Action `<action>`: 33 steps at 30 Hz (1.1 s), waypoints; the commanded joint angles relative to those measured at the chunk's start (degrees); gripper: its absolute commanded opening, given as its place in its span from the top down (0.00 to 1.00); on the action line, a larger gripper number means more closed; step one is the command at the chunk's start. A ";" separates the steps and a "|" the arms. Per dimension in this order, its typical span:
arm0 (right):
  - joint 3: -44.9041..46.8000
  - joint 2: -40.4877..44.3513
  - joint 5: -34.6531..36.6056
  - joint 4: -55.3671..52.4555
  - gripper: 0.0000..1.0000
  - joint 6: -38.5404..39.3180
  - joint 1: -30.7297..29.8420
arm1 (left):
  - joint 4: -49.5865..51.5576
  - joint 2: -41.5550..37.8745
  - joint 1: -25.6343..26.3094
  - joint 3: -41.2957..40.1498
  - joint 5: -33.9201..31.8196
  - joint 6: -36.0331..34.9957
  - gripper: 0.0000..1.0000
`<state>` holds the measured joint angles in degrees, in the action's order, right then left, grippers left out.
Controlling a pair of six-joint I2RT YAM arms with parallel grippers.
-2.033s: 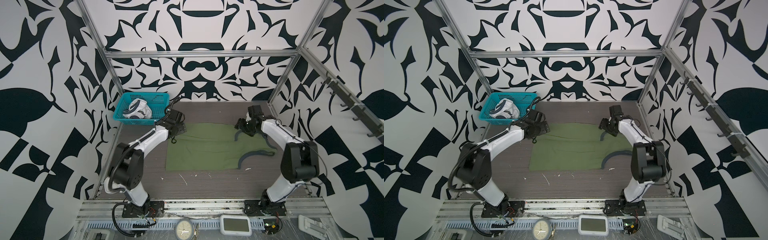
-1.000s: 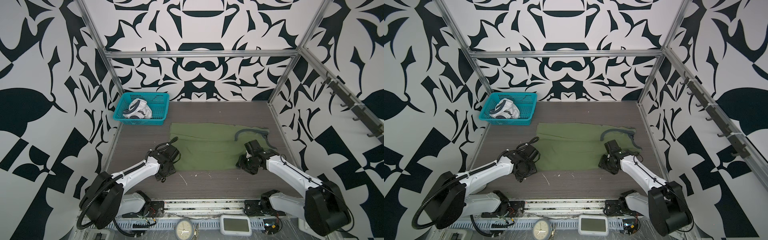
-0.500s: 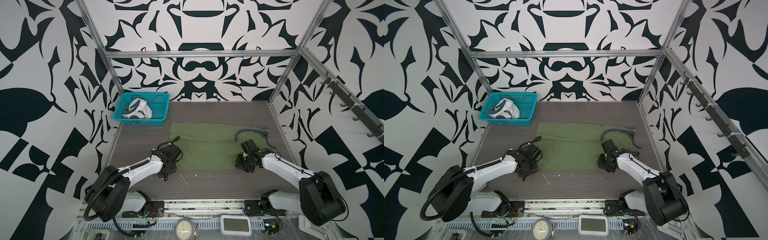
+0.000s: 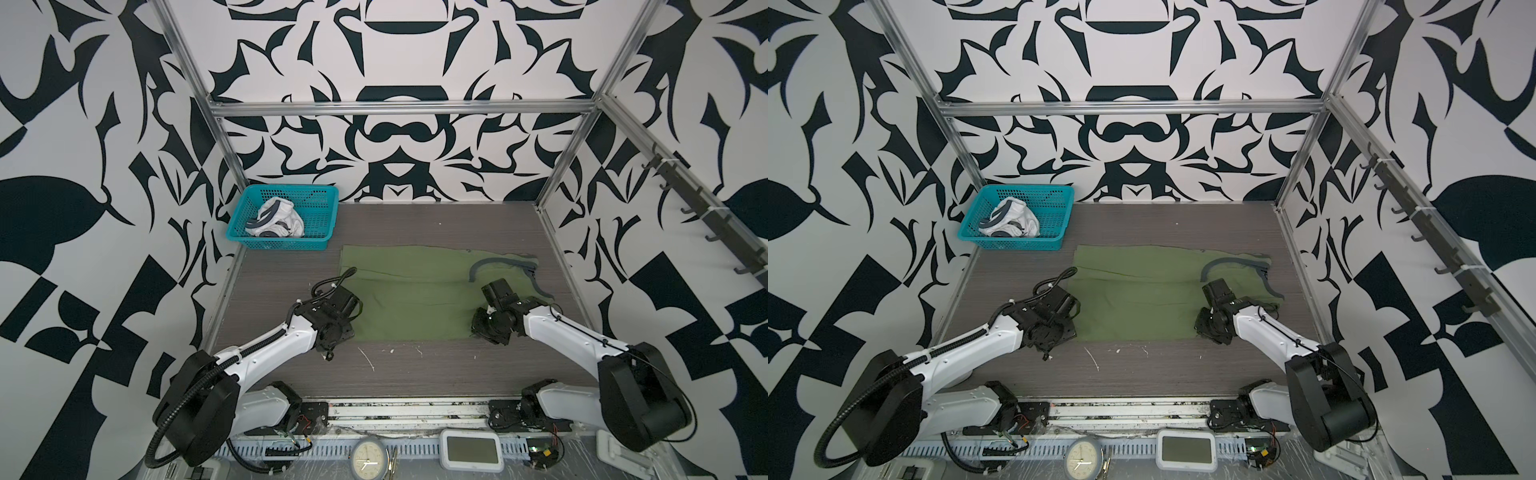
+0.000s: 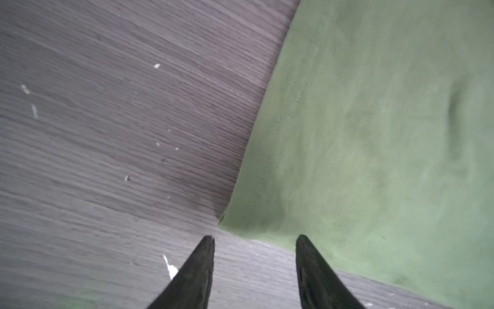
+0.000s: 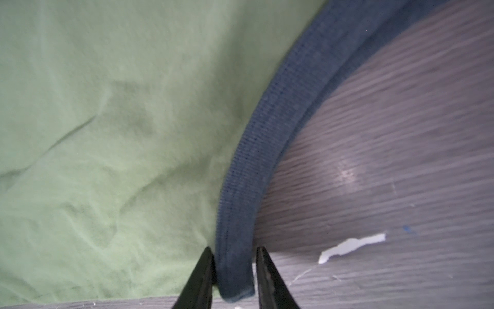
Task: Fold and stack tank tops
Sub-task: Fold the tank top at the center of the table.
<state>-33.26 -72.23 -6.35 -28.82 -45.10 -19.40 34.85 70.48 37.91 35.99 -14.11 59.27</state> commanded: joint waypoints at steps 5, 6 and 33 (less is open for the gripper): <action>-1.55 -0.50 1.34 -0.53 0.70 0.60 -0.47 | 1.93 4.72 0.15 -1.09 -0.80 2.35 0.53; -1.64 -0.76 1.34 -0.48 0.70 0.58 -0.48 | 1.75 5.24 0.15 -1.22 -0.69 2.39 0.54; -11.31 -4.08 3.44 -3.64 1.00 4.31 -0.64 | 0.78 10.90 -2.03 13.32 -4.44 -5.40 1.00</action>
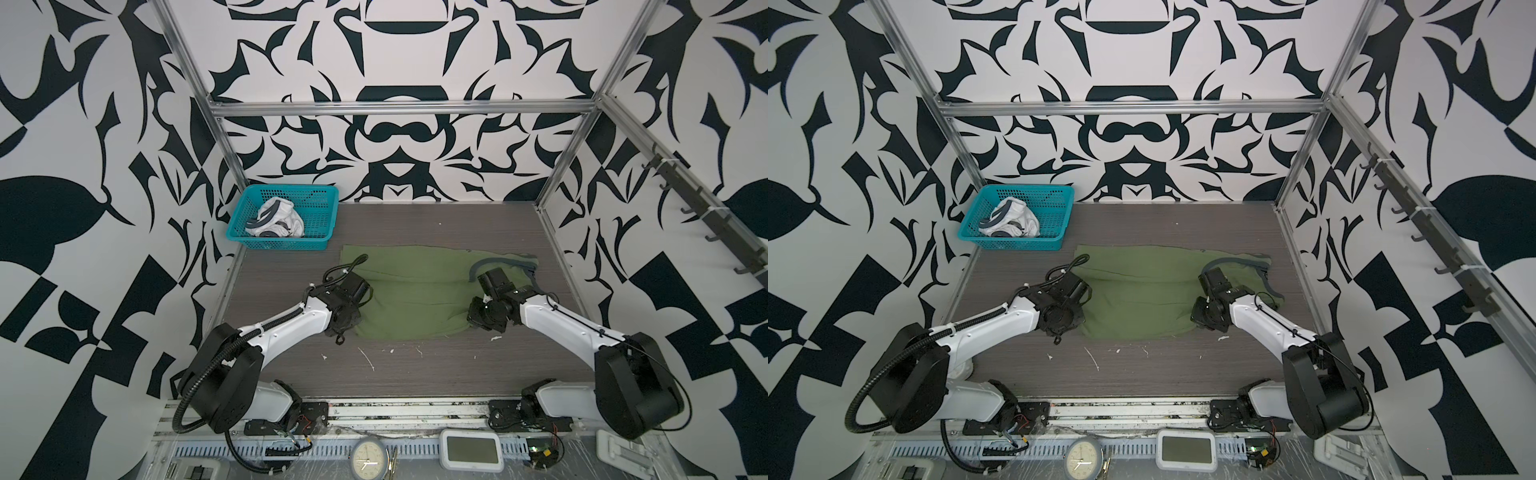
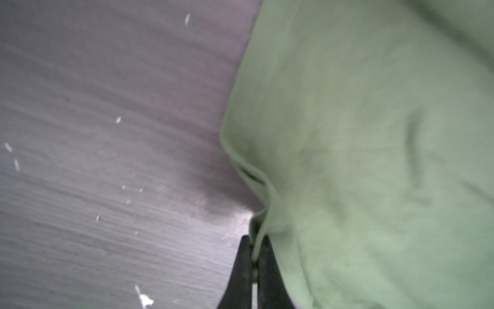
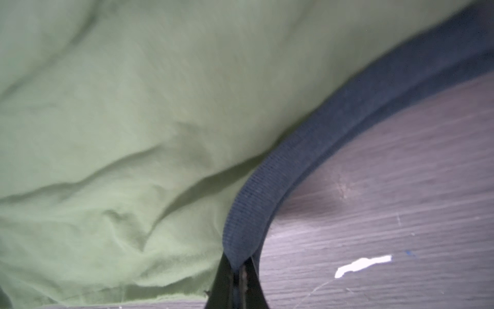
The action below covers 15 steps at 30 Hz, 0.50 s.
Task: Fold and stack tank tops
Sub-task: Fold the tank top at the center of the table.
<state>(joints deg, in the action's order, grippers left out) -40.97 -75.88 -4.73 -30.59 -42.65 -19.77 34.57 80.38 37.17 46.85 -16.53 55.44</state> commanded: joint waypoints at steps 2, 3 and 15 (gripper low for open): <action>-5.98 -2.02 2.70 -2.83 0.99 3.00 -0.20 | 0.11 2.10 -2.87 4.16 -1.41 -2.45 1.00; -7.50 -3.19 2.80 -3.22 0.99 3.55 -0.18 | -0.54 2.80 -3.85 5.07 -1.05 -2.83 1.00; -23.62 -17.83 3.42 -4.75 0.99 9.64 3.57 | -5.58 15.89 -12.74 14.93 3.05 -5.51 1.00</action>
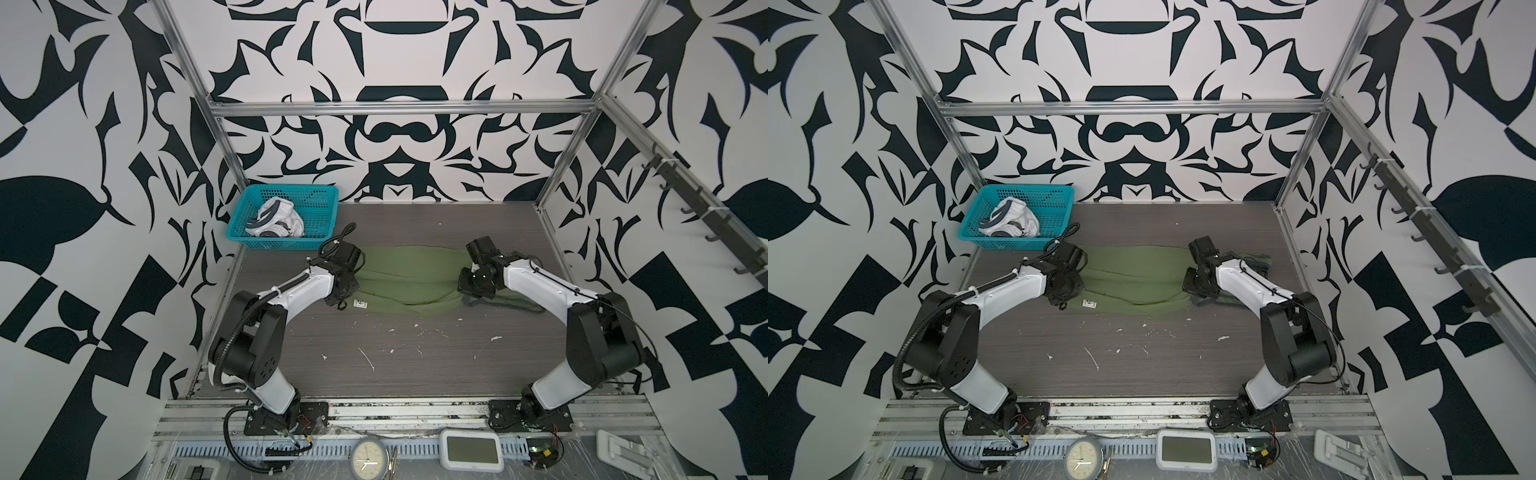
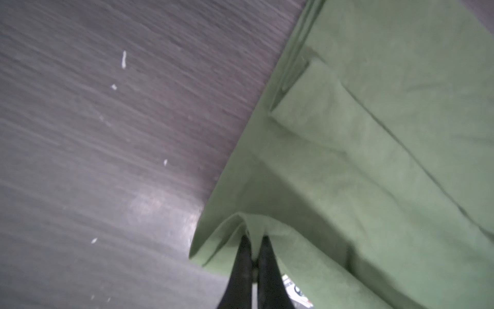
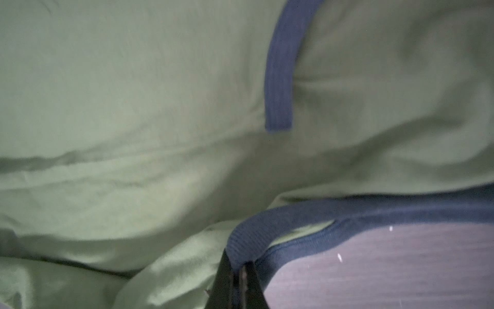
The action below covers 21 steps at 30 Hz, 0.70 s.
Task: Fold and stack tank tops
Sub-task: Fold the tank top at the center of the table.
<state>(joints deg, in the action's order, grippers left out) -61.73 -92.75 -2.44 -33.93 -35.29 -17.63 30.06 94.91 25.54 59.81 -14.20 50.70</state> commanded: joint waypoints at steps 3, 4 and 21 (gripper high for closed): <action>-4.66 -3.54 0.52 -1.40 0.99 2.96 2.72 | -1.40 3.87 -2.28 3.91 0.76 -0.86 1.00; -5.18 -4.41 0.43 -1.53 0.98 3.16 2.99 | -1.66 4.58 -2.62 4.45 0.49 -0.82 1.00; -10.39 -7.80 3.65 -1.74 0.67 6.19 3.98 | -1.79 11.70 -5.10 10.60 -1.67 -1.38 0.92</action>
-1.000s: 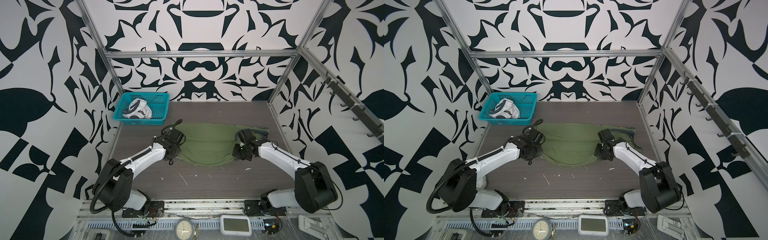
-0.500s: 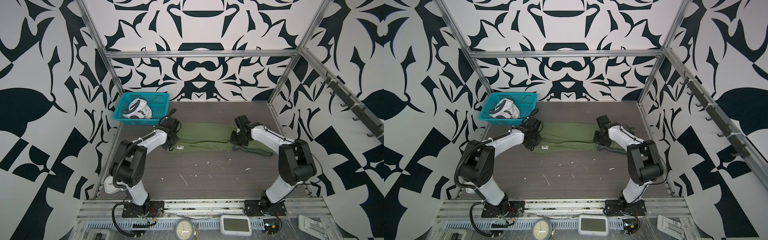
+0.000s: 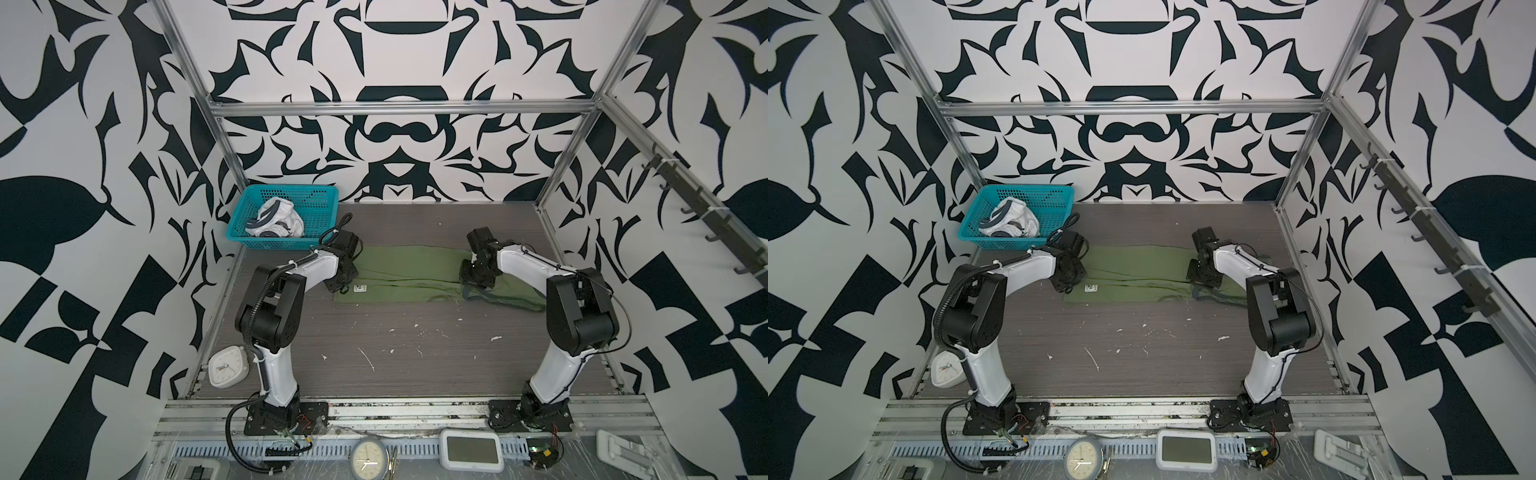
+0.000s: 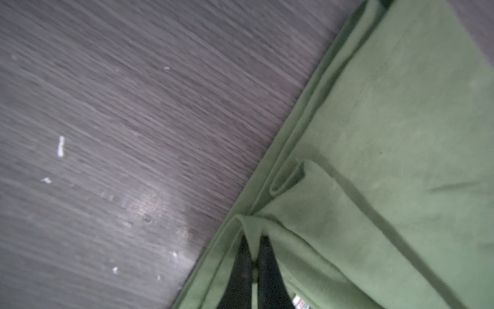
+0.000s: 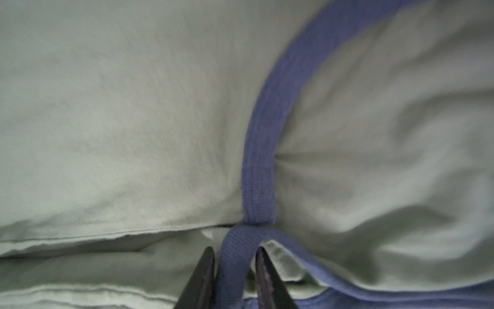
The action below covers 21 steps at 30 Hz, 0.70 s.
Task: Fold and stack tank tops
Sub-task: Fold the tank top at the center of the table.
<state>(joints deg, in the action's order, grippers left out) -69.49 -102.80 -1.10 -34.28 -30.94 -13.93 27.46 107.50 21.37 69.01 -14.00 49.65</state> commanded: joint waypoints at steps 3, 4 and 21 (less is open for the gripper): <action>-2.72 4.08 1.90 -2.56 0.61 3.60 0.25 | 0.75 -1.48 -1.29 2.01 -1.65 -1.26 0.86; -2.16 5.21 1.81 -2.80 0.58 4.01 0.20 | 0.83 -1.80 -1.24 2.12 -1.60 -1.63 0.82; 6.42 6.96 -9.44 4.51 0.58 3.47 -1.18 | -1.38 -8.41 5.31 -4.15 0.16 -3.07 0.51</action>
<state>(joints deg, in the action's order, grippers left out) -60.80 -94.70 -9.04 -31.66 -26.81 -14.90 26.72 97.91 25.61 65.95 -14.72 46.85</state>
